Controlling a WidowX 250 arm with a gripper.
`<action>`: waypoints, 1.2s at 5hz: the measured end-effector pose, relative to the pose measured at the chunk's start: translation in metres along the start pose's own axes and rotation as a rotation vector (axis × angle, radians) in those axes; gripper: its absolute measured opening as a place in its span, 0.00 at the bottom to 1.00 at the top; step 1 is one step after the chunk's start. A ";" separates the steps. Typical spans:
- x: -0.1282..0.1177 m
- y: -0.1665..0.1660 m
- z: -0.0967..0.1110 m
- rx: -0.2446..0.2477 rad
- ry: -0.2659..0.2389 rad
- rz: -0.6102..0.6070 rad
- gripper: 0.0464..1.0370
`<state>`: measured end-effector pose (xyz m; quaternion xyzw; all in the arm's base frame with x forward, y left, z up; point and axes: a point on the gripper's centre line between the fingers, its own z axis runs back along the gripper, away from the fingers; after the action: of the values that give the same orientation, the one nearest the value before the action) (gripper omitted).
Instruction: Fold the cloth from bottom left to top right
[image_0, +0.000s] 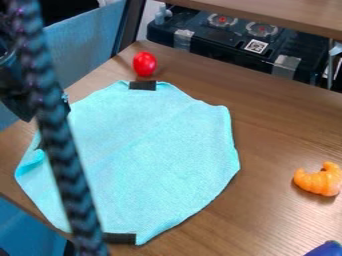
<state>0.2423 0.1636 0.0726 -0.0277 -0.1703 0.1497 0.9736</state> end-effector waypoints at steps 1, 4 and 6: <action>0.003 0.013 -0.004 0.125 -0.040 0.158 0.96; 0.000 0.007 -0.022 0.200 -0.060 0.177 0.96; -0.006 0.001 -0.035 0.228 -0.065 0.147 0.96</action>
<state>0.2485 0.1626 0.0378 0.0756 -0.1810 0.2398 0.9508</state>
